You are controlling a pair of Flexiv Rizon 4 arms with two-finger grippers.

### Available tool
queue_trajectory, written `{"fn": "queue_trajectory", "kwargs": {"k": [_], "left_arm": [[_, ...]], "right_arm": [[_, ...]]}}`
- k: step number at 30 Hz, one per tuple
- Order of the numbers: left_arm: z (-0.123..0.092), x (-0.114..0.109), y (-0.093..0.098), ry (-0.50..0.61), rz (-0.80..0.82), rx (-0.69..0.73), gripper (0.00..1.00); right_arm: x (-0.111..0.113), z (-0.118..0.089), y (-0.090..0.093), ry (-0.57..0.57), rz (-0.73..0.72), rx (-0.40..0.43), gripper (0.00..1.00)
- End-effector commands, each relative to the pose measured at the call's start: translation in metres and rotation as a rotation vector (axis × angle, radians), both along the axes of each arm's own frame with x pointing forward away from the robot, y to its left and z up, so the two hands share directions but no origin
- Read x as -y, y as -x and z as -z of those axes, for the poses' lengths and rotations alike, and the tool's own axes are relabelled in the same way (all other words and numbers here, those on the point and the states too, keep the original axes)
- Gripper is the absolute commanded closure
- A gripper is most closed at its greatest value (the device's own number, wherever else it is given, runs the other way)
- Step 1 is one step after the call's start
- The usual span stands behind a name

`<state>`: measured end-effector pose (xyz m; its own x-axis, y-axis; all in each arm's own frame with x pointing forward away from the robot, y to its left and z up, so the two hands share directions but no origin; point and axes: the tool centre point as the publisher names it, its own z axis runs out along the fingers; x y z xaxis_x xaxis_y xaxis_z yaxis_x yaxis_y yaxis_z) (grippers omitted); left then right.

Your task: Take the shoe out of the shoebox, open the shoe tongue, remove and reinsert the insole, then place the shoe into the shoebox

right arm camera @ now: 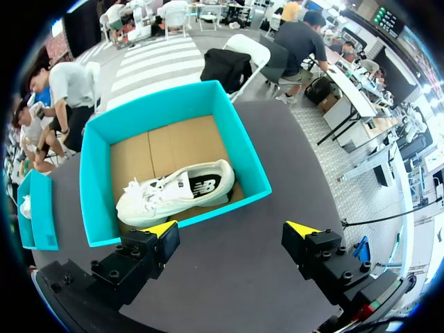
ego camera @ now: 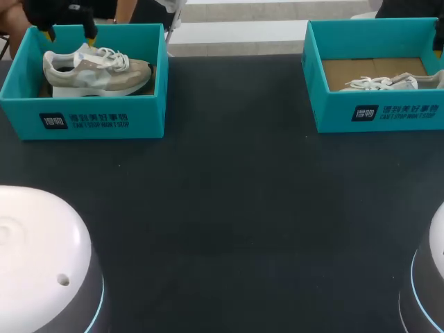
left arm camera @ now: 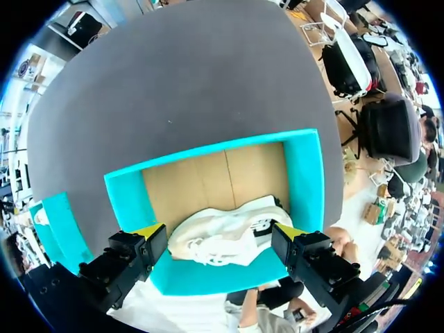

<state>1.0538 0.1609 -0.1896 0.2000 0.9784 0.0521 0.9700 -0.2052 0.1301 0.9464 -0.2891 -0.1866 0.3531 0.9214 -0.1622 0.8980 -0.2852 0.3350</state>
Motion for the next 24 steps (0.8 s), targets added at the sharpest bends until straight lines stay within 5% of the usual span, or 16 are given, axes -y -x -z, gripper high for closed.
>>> {"fn": "queue_trajectory", "kwargs": {"k": [1,14,24], "left_arm": [[0.013,-0.019,-0.028,0.034,0.019,-0.031,0.0],[0.053,-0.068,-0.095,0.037,-0.103,0.015,0.0],[0.069,-0.079,-0.105,0.008,-0.118,-0.005,0.0]], "right_arm": [[0.0,0.001,0.0,-0.001,-0.001,0.001,0.0],[0.0,0.001,0.0,-0.001,-0.001,0.001,0.0],[0.0,0.001,0.0,-0.001,-0.001,0.001,0.0]]}}
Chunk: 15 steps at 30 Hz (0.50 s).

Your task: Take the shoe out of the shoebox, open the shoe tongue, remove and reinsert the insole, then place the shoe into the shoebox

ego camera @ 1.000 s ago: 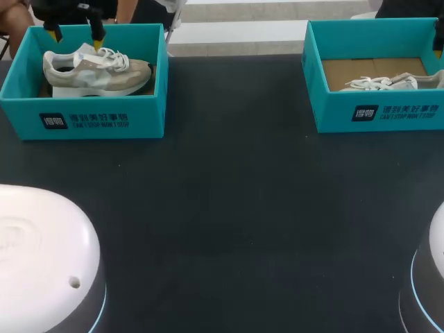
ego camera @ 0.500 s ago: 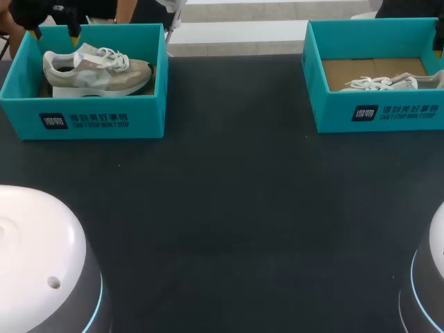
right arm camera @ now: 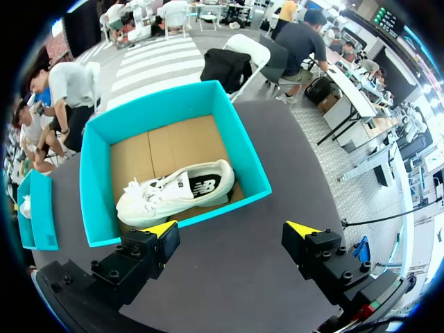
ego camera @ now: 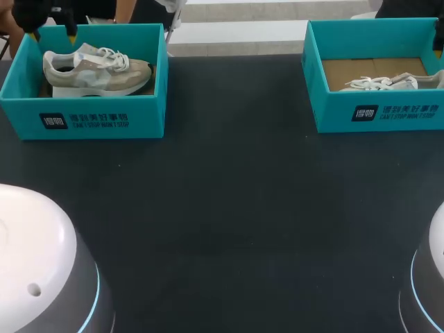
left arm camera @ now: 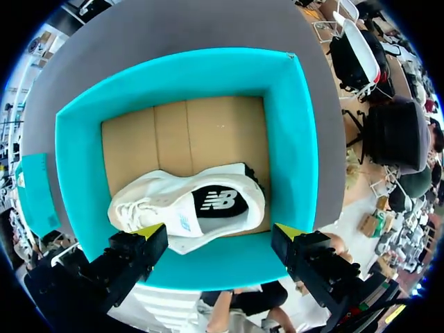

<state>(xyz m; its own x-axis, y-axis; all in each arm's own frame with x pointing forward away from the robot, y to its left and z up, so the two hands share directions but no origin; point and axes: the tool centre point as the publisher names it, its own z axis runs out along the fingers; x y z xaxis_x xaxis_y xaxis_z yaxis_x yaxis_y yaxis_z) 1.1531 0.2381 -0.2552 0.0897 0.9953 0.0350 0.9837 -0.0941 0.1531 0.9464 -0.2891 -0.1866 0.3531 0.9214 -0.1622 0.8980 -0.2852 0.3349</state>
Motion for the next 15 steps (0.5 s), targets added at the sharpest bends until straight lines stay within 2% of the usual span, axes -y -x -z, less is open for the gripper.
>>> {"fn": "queue_trajectory", "kwargs": {"k": [1,3,15], "left_arm": [[0.0048,-0.0036,-0.0063,-0.024,-0.015,-0.039,0.0],[0.0071,-0.0066,-0.0071,-0.056,-0.055,-0.037,0.0],[0.0071,-0.0066,-0.0071,-0.056,-0.055,-0.037,0.0]], "right_arm": [[0.0004,0.0005,0.0001,-0.001,-0.001,0.001,0.0],[0.0004,0.0005,0.0001,-0.001,-0.001,0.001,0.0],[0.0004,0.0005,0.0001,-0.001,-0.001,0.001,0.0]]}}
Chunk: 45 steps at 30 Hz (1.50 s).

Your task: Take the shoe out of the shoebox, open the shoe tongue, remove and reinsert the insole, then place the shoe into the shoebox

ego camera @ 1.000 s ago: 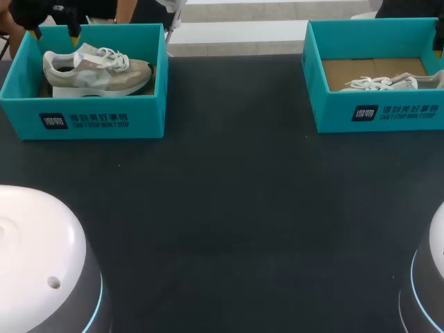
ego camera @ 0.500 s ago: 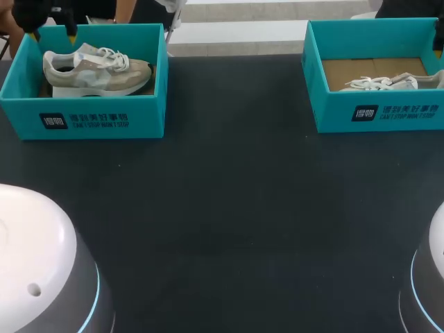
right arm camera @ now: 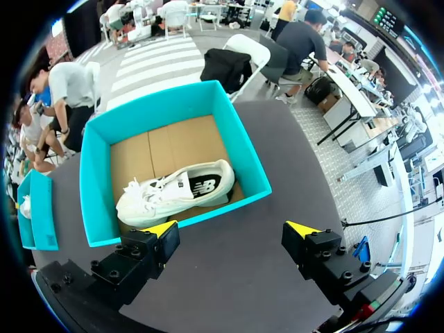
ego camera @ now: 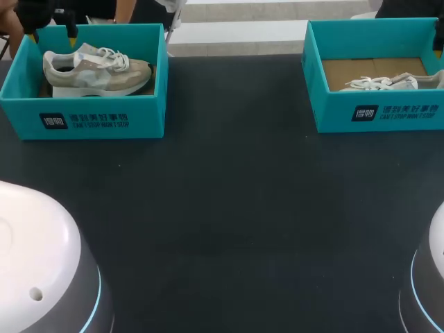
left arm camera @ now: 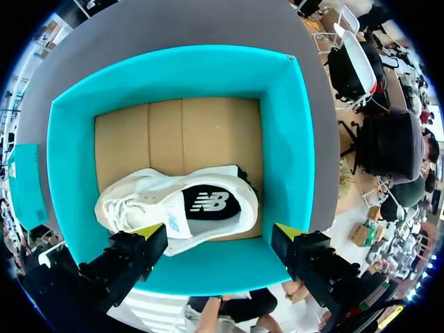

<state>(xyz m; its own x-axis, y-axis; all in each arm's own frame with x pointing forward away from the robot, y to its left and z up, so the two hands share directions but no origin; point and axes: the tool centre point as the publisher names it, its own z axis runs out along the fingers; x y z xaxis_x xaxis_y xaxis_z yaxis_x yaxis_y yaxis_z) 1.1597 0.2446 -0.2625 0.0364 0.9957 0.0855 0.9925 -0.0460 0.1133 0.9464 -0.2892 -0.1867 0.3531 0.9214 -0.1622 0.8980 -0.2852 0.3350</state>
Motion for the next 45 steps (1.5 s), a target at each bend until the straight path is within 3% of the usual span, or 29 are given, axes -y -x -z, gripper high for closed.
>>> {"fn": "queue_trajectory", "kwargs": {"k": [1,9,18,20,22,24,28,29,30,39,45], "left_arm": [[0.0,0.0,-0.001,-0.003,0.0,-0.001,0.0],[0.016,0.001,-0.006,-0.041,0.02,0.005,0.0],[0.028,-0.021,-0.015,-0.037,-0.013,-0.031,0.01],[0.028,-0.025,-0.015,-0.035,-0.02,-0.035,0.13],[0.028,-0.027,-0.014,-0.035,-0.025,-0.037,0.14],[0.03,-0.029,-0.013,-0.039,-0.023,-0.044,0.25],[0.038,-0.032,-0.011,-0.015,-0.002,-0.06,0.3],[0.04,-0.032,-0.011,-0.022,-0.012,-0.059,0.56],[0.042,-0.032,-0.011,-0.024,-0.019,-0.058,0.59],[0.05,-0.04,-0.007,-0.034,-0.03,-0.072,0.55],[0.058,-0.042,-0.005,-0.023,-0.03,-0.08,0.57]], "right_arm": [[0.0,0.001,0.0,-0.001,-0.001,0.001,0.0],[0.0,0.001,0.0,-0.001,-0.001,0.001,0.0],[0.0,0.001,0.0,-0.001,-0.001,0.001,0.0],[0.0,0.001,0.0,-0.001,-0.001,0.001,0.0],[0.0,0.001,0.0,-0.001,-0.001,0.001,0.0],[0.0,0.001,0.0,-0.001,-0.001,0.001,0.0],[0.0,0.001,0.0,-0.001,-0.001,0.001,0.0],[0.0,0.001,0.0,-0.001,-0.001,0.001,0.0],[0.0,0.001,0.0,-0.001,-0.001,0.001,0.0],[0.0,0.001,0.0,-0.001,-0.001,0.001,0.0],[0.0,0.001,0.0,-0.001,-0.001,0.001,0.0]]}}
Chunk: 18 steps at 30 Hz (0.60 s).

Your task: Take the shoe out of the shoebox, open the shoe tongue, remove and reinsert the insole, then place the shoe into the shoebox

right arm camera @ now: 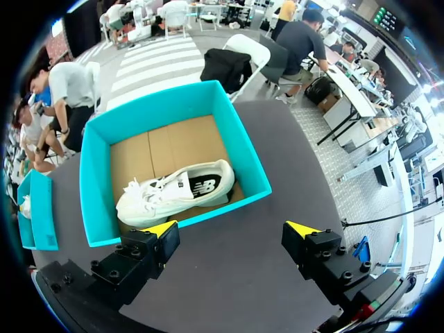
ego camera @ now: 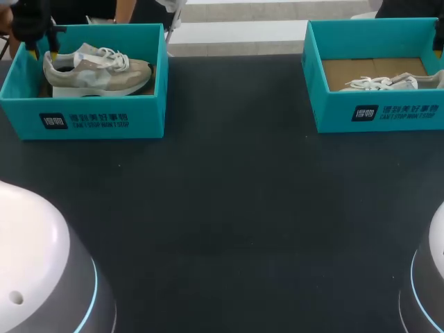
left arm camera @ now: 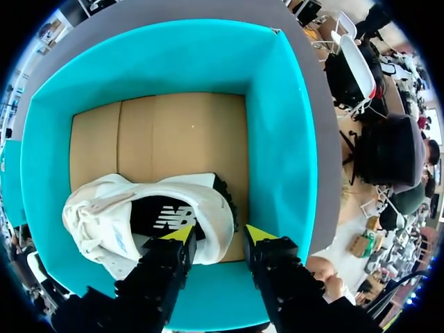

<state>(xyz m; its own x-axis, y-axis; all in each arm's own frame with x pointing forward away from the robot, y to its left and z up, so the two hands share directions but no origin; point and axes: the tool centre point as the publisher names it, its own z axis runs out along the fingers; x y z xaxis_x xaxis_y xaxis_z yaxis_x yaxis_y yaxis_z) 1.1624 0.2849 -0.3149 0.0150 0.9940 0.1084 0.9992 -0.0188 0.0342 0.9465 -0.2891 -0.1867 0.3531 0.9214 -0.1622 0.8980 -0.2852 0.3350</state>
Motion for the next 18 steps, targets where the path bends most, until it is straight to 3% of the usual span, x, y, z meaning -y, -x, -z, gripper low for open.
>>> {"fn": "queue_trajectory", "kwargs": {"k": [1,9,13,16,17,18], "left_arm": [[0.009,-0.002,-0.002,0.0,-0.005,-0.007,0.58],[0.025,-0.003,-0.004,-0.011,-0.007,-0.025,0.59],[0.024,-0.004,-0.004,-0.02,-0.01,-0.025,0.65],[0.023,-0.004,-0.004,-0.034,-0.015,-0.028,0.76],[0.023,-0.005,-0.004,-0.039,-0.021,-0.031,0.91],[0.024,-0.005,-0.004,-0.039,-0.023,-0.033,0.97]], "right_arm": [[0.0,0.001,0.0,-0.001,-0.001,0.001,0.0],[0.0,0.001,0.0,-0.001,-0.001,0.001,0.0],[0.0,0.001,0.0,-0.001,-0.001,0.001,0.0],[0.0,0.001,0.0,-0.001,-0.001,0.001,0.0],[0.0,0.001,0.0,-0.001,-0.001,0.001,0.0],[0.0,0.001,0.0,-0.001,-0.001,0.001,0.0]]}}
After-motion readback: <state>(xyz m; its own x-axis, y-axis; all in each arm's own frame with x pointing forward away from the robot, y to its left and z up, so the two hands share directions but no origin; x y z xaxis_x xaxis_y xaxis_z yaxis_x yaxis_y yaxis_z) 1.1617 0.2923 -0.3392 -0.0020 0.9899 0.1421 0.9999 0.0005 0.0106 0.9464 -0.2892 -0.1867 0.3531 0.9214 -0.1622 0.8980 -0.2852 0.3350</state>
